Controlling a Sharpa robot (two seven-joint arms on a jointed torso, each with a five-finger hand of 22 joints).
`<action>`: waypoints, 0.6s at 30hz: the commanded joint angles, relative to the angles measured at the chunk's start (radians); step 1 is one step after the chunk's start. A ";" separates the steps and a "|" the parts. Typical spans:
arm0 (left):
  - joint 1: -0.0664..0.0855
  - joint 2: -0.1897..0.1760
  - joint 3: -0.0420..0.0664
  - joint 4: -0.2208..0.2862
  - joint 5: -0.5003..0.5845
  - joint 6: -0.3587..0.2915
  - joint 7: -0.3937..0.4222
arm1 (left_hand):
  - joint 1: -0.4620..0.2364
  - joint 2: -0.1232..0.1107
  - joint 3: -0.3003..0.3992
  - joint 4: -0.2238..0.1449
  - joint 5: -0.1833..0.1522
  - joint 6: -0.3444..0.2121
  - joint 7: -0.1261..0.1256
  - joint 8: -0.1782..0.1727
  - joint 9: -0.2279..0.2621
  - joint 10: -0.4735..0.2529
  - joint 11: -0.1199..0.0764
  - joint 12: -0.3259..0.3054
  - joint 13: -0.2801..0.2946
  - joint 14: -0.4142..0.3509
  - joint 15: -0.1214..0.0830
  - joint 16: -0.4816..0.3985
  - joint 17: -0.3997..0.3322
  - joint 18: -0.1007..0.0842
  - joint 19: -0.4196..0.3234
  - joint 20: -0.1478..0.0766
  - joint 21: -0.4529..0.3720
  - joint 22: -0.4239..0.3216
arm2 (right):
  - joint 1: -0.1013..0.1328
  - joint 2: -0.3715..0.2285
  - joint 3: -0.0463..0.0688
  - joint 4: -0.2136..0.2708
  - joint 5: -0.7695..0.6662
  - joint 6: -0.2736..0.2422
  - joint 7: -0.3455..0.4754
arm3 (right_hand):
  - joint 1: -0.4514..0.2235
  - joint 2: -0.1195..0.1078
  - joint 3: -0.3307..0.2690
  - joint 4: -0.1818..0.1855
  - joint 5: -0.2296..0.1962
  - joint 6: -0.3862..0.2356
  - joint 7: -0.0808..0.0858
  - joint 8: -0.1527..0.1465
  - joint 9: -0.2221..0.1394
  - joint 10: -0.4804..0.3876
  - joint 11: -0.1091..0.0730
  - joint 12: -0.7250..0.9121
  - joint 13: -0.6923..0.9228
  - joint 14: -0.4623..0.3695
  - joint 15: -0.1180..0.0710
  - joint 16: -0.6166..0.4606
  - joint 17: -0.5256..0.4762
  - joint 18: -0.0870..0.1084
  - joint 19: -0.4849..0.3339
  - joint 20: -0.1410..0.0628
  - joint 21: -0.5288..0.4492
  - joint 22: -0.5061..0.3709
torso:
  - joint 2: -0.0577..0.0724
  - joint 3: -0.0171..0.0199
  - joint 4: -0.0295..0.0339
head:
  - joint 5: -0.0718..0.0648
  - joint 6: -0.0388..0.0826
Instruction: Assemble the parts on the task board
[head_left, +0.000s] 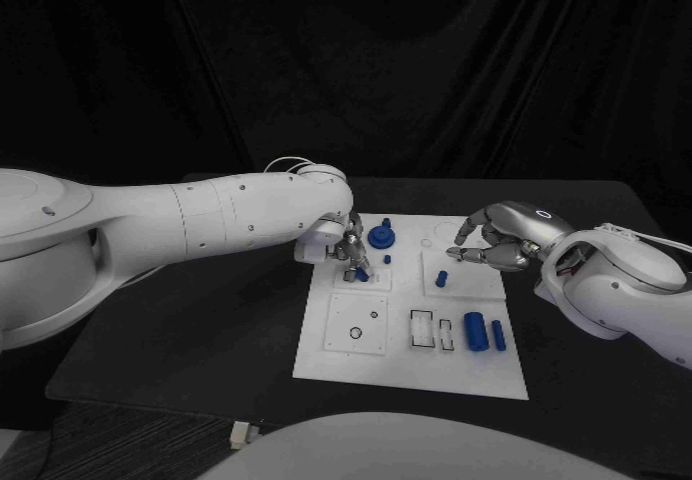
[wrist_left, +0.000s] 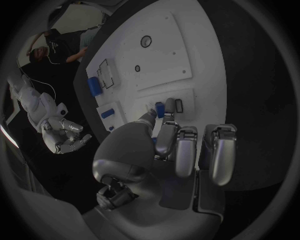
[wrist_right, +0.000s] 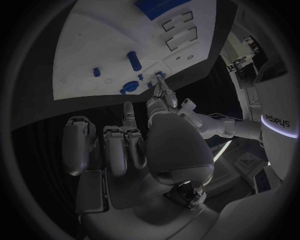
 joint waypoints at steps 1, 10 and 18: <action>-0.003 0.003 0.001 0.000 0.006 0.010 -0.003 | -0.017 -0.002 -0.004 0.012 -0.016 0.004 0.004 -0.007 0.002 0.160 -0.044 0.141 0.525 0.102 -0.003 0.003 0.263 -0.006 0.059 -0.004 -0.005 0.205 | -0.003 0.000 0.001 0.000 -0.002 0.004 -0.018 | 0.011 0.000 0.002 -0.006 0.004 0.005 -0.002 -0.005 -0.002 0.104 -0.003 0.004 0.263 0.098 -0.005 -0.004 0.240 0.020 0.001 -0.007 -0.005 0.193 | 0.000 0.0001 -0.0008 | 0.000 0.000; -0.004 0.005 0.001 -0.002 0.006 0.015 0.000 | -0.043 -0.010 -0.019 0.032 -0.031 0.005 0.005 -0.010 0.006 0.160 -0.043 0.141 0.525 0.102 -0.002 0.003 0.263 -0.006 0.060 -0.003 -0.005 0.206 | -0.003 0.002 0.001 -0.003 -0.002 0.004 -0.019 | 0.011 0.000 0.001 -0.006 0.005 0.005 -0.001 -0.005 -0.002 0.104 -0.003 0.004 0.263 0.097 -0.005 -0.006 0.238 0.021 0.000 -0.007 -0.007 0.192 | 0.001 0.0007 -0.0004 | -0.002 0.000; -0.005 0.006 0.001 -0.006 0.006 0.019 0.000 | -0.050 -0.011 -0.023 0.038 -0.039 0.009 0.004 -0.008 0.010 0.160 -0.043 0.141 0.525 0.102 -0.002 0.003 0.263 -0.005 0.059 -0.003 -0.006 0.206 | -0.005 0.002 0.001 -0.004 -0.002 0.006 -0.020 | 0.012 0.000 0.001 -0.006 0.005 0.005 -0.001 -0.005 -0.002 0.104 -0.003 0.004 0.263 0.096 -0.005 -0.007 0.236 0.021 -0.001 -0.007 -0.009 0.192 | 0.001 0.0007 0.0002 | -0.003 0.000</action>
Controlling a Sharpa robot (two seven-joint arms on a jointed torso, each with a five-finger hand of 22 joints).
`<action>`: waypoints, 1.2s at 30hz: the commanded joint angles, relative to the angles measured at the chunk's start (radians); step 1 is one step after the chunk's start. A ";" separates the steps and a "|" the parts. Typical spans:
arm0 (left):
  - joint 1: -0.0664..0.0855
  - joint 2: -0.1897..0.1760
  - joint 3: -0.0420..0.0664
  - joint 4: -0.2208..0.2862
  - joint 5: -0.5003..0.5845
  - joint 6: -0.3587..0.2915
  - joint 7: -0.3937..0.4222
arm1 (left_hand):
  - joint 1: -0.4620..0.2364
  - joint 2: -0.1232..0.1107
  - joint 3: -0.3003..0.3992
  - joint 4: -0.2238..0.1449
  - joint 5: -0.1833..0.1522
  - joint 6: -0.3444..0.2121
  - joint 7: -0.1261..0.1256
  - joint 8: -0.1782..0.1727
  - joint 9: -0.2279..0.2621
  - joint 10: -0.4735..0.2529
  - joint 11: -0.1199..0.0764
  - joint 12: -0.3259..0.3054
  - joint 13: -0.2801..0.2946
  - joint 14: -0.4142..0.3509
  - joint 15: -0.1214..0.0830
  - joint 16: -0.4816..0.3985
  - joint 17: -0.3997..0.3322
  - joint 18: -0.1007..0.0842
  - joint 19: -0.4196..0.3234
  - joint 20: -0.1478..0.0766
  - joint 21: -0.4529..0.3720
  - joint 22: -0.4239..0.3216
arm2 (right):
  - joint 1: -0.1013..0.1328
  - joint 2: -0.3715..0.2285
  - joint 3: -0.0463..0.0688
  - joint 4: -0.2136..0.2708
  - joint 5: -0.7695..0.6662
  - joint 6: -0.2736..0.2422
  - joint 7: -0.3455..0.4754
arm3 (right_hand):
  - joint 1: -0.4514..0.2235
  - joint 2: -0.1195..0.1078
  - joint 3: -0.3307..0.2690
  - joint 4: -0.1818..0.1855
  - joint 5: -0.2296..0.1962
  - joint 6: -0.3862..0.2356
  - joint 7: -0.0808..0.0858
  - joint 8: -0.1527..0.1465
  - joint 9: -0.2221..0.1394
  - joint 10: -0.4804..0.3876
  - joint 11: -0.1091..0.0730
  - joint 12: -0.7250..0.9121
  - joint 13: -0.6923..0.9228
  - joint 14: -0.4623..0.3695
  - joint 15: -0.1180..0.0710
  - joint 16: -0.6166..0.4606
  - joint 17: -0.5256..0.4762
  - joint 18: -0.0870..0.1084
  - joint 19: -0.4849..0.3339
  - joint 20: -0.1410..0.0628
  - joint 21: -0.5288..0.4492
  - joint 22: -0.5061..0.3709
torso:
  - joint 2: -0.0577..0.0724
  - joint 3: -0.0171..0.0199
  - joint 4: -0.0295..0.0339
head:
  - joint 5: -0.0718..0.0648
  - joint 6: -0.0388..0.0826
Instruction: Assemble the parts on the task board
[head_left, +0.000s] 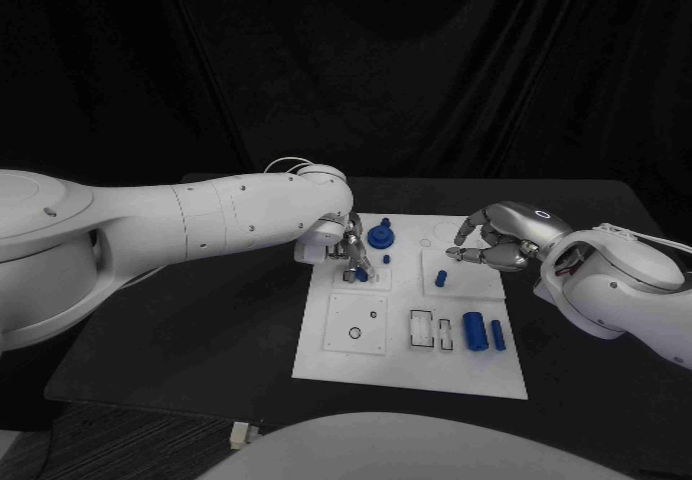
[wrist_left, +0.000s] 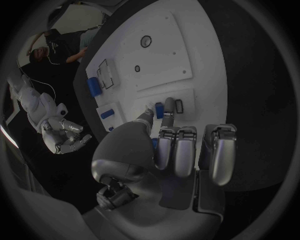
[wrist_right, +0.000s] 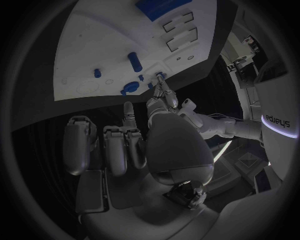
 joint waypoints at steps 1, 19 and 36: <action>-0.003 0.002 0.000 -0.001 0.006 0.014 0.000 | -0.012 -0.002 -0.001 0.005 -0.004 0.009 0.000 -0.002 0.004 0.104 -0.006 0.002 0.262 0.102 -0.002 0.003 0.263 -0.005 0.059 -0.003 -0.006 0.205 | -0.003 0.000 0.001 -0.001 -0.003 0.005 -0.018 | 0.012 0.000 0.001 -0.006 0.005 0.005 -0.001 -0.005 -0.001 0.104 -0.003 0.004 0.263 0.096 -0.005 -0.003 0.236 0.005 -0.001 -0.007 -0.005 0.192 | 0.000 -0.0001 0.0007 | -0.002 0.000; -0.005 0.009 0.000 -0.007 0.006 0.018 0.005 | -0.004 -0.002 -0.010 -0.001 0.000 -0.031 -0.021 0.135 0.197 0.104 -0.028 0.002 0.262 0.102 -0.017 0.003 0.263 -0.005 0.059 -0.020 -0.009 0.207 | -0.007 0.001 0.001 -0.004 -0.003 0.005 -0.018 | 0.011 -0.001 0.000 -0.005 0.005 0.005 -0.001 -0.006 -0.001 0.104 -0.003 0.004 0.263 0.096 -0.005 -0.004 0.234 0.006 -0.002 -0.007 -0.009 0.191 | 0.000 0.0001 0.0008 | -0.003 0.000; -0.006 0.012 0.000 -0.012 0.006 0.012 0.010 | -0.036 -0.006 -0.036 0.029 -0.025 -0.078 -0.033 0.238 0.362 0.104 -0.034 0.002 0.262 0.102 -0.026 0.003 0.263 -0.006 0.061 -0.025 -0.010 0.211 | -0.008 0.002 0.001 -0.006 -0.003 0.009 -0.021 | 0.011 -0.001 0.000 -0.004 0.005 0.005 -0.001 -0.006 -0.001 0.104 -0.003 0.004 0.263 0.096 -0.005 -0.004 0.234 0.006 -0.003 -0.007 -0.010 0.191 | 0.000 0.0002 0.0009 | -0.003 0.000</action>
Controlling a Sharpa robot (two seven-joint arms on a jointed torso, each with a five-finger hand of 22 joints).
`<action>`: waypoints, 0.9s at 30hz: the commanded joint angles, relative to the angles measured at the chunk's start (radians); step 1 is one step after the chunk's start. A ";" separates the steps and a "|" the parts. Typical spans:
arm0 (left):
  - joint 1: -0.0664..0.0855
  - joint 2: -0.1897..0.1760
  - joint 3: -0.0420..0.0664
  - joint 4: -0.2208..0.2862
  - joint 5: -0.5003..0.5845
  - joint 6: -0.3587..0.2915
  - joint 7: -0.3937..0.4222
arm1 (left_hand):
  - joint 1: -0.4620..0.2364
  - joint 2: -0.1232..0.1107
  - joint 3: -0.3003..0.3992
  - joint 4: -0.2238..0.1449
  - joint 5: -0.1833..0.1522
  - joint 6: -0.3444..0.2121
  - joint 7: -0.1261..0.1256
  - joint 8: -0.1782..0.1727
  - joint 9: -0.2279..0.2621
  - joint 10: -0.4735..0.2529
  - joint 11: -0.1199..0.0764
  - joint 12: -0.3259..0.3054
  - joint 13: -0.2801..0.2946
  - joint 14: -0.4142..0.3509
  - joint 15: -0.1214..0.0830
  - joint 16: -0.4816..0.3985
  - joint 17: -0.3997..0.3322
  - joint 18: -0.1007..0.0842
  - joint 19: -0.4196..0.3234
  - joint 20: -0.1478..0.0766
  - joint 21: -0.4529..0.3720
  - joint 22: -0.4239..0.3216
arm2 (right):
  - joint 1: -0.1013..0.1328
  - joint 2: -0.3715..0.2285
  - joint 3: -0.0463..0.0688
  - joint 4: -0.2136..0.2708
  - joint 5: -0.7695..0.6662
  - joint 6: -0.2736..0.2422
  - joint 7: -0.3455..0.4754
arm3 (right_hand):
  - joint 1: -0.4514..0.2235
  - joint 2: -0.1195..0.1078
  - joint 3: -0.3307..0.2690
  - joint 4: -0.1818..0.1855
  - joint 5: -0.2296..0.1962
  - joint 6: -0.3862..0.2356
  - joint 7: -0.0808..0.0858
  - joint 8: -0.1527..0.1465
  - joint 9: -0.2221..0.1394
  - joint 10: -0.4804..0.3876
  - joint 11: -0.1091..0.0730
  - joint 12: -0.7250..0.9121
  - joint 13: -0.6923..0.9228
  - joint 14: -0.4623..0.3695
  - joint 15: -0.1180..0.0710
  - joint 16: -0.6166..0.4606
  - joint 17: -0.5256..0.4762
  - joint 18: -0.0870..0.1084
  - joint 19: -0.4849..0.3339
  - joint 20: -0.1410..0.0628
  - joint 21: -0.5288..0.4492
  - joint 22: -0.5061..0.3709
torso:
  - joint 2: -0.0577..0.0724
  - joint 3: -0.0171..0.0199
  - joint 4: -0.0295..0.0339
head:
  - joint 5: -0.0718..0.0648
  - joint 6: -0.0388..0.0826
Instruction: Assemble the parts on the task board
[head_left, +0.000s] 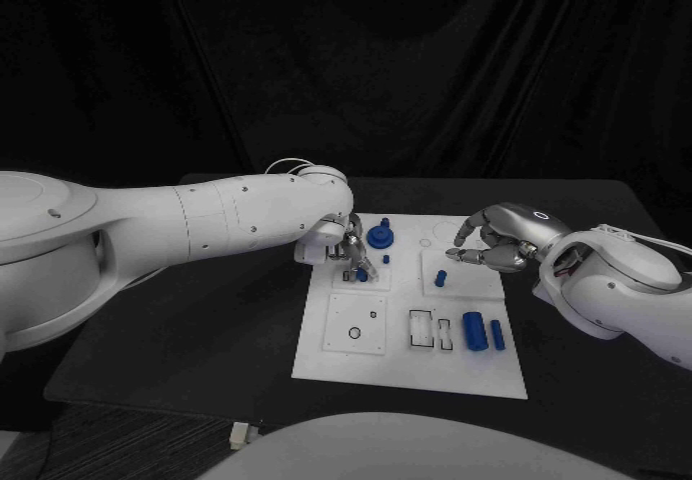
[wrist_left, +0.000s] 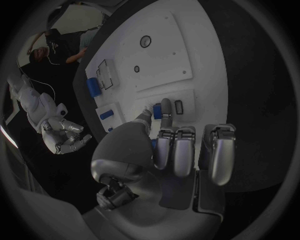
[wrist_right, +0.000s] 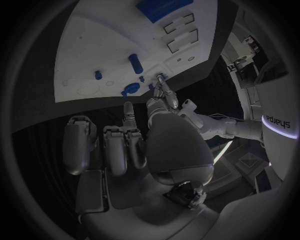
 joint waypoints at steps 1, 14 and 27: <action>-0.002 0.003 0.001 0.001 0.006 0.004 0.010 | -0.009 -0.003 -0.006 0.005 -0.007 -0.007 -0.001 0.013 0.020 0.104 -0.006 0.003 0.263 0.104 -0.006 0.003 0.263 -0.006 0.061 -0.011 -0.006 0.211 | -0.003 0.000 0.001 0.000 -0.003 0.006 -0.019 | 0.011 -0.001 0.000 -0.004 0.005 0.005 -0.001 -0.006 -0.002 0.104 -0.003 0.004 0.263 0.096 -0.005 -0.004 0.234 0.007 -0.003 -0.007 -0.006 0.191 | 0.000 0.0001 0.0000 | 0.000 0.000; -0.003 0.008 0.001 -0.003 0.006 0.008 0.011 | -0.013 -0.002 -0.018 0.015 -0.009 -0.018 -0.014 0.080 0.124 0.104 -0.016 0.003 0.263 0.104 -0.015 0.003 0.263 -0.006 0.064 -0.019 -0.005 0.215 | -0.004 0.000 0.001 -0.001 -0.003 0.009 -0.020 | 0.010 -0.001 -0.001 -0.004 0.005 0.005 -0.001 -0.006 -0.002 0.104 -0.003 0.004 0.263 0.095 -0.005 -0.005 0.232 0.007 -0.003 -0.007 -0.007 0.190 | 0.000 -0.0003 0.0004 | 0.002 0.000; -0.005 0.015 0.001 -0.006 0.006 0.006 0.014 | -0.013 -0.001 -0.019 0.017 -0.009 -0.018 -0.015 0.088 0.136 0.104 -0.018 0.003 0.263 0.104 -0.016 0.003 0.263 -0.006 0.064 -0.020 -0.005 0.215 | -0.005 -0.003 0.001 0.000 -0.003 0.010 -0.021 | 0.010 -0.001 -0.001 -0.004 0.005 0.005 -0.001 -0.006 -0.002 0.104 -0.003 0.004 0.263 0.095 -0.005 -0.005 0.232 0.007 -0.003 -0.007 -0.007 0.190 | 0.000 0.0004 0.0014 | 0.002 0.000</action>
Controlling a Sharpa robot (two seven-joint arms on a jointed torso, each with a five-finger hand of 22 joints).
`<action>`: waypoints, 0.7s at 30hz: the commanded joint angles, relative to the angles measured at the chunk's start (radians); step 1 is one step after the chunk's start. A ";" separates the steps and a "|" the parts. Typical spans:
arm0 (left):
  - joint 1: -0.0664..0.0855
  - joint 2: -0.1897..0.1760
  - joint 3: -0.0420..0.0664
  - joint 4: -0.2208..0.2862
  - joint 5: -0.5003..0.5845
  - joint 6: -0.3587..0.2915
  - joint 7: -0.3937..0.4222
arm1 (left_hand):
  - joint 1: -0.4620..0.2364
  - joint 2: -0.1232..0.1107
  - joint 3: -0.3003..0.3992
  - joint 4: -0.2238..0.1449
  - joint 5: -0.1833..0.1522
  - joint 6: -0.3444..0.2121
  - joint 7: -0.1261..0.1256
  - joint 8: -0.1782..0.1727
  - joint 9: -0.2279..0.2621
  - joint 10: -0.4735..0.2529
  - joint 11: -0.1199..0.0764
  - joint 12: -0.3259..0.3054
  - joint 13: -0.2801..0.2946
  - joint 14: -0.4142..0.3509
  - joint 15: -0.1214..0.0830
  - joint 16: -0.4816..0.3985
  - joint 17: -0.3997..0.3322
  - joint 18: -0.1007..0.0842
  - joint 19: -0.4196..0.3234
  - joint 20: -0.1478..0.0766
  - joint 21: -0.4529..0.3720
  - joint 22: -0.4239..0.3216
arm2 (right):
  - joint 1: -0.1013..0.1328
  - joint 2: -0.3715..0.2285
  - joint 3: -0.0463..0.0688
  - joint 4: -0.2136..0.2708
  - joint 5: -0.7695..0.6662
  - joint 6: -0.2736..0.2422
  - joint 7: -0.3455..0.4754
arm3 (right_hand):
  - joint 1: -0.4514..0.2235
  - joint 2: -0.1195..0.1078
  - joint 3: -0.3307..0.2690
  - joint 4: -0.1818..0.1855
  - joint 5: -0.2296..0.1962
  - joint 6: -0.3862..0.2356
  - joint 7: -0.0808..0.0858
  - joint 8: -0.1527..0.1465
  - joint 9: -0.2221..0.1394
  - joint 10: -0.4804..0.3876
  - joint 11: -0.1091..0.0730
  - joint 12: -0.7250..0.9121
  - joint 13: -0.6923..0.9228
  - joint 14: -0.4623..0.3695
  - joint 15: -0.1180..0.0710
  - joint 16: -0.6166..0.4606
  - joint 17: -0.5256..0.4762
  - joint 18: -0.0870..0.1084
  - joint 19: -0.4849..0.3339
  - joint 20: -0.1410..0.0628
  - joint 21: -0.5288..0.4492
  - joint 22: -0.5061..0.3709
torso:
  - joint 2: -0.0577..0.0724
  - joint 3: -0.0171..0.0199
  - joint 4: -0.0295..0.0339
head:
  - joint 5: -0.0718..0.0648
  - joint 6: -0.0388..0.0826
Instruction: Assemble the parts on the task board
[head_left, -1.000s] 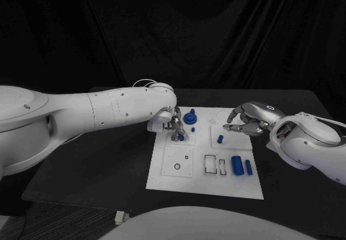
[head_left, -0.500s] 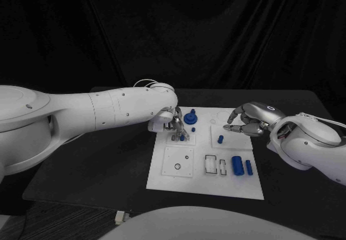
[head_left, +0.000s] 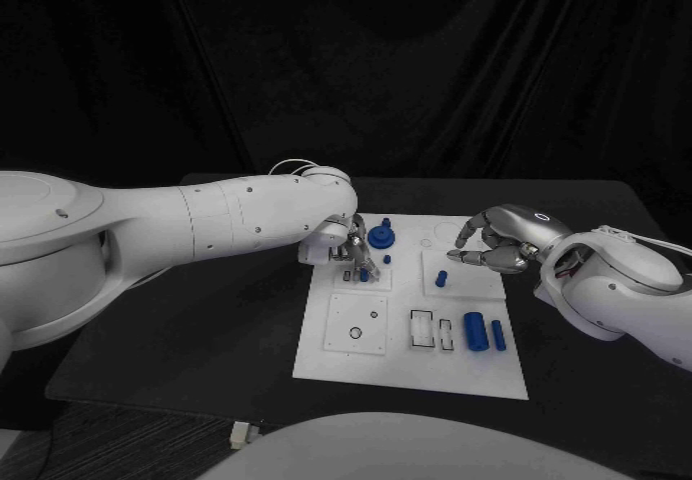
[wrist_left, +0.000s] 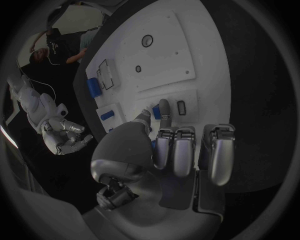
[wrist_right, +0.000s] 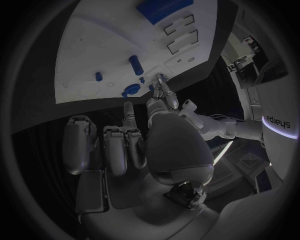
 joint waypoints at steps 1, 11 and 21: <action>-0.002 0.003 0.001 0.000 0.006 0.006 0.013 | -0.008 0.004 -0.006 0.003 -0.005 -0.006 -0.003 0.007 0.001 0.107 -0.007 0.003 0.263 0.104 -0.009 0.003 0.263 -0.006 0.064 -0.006 -0.005 0.215 | -0.003 -0.002 0.001 0.001 -0.003 0.005 -0.018 | 0.010 -0.001 -0.001 -0.003 0.005 0.005 -0.001 -0.006 -0.001 0.104 -0.003 0.004 0.263 0.095 -0.005 -0.005 0.232 0.007 -0.003 -0.007 -0.003 0.190 | 0.000 0.0003 0.0000 | -0.001 0.000; -0.002 -0.028 0.001 0.037 0.006 -0.028 0.008 | -0.042 -0.017 -0.037 0.031 -0.011 -0.017 -0.004 0.020 0.033 0.107 -0.009 0.003 0.263 0.104 -0.012 0.003 0.263 -0.007 0.064 -0.009 -0.005 0.216 | -0.003 -0.011 0.001 0.005 -0.003 -0.011 -0.016 | 0.006 -0.002 -0.004 0.000 0.002 0.005 -0.001 -0.007 -0.001 0.104 -0.002 0.004 0.263 0.095 -0.005 -0.006 0.232 0.007 -0.004 -0.007 -0.005 0.189 | -0.001 0.0003 -0.0005 | 0.000 0.000; 0.059 -0.136 0.002 0.158 0.006 -0.098 0.040 | -0.088 -0.042 -0.094 0.090 -0.012 -0.020 -0.008 0.030 0.063 0.107 -0.013 0.003 0.263 0.104 -0.016 0.003 0.263 -0.008 0.068 -0.014 -0.002 0.221 | -0.002 -0.021 0.001 0.005 -0.003 -0.030 -0.014 | -0.003 -0.003 -0.010 0.002 -0.005 0.005 -0.001 -0.008 -0.002 0.104 -0.002 0.004 0.263 0.095 -0.005 -0.006 0.232 0.007 -0.004 -0.007 -0.006 0.189 | -0.002 -0.0018 0.0000 | -0.005 0.000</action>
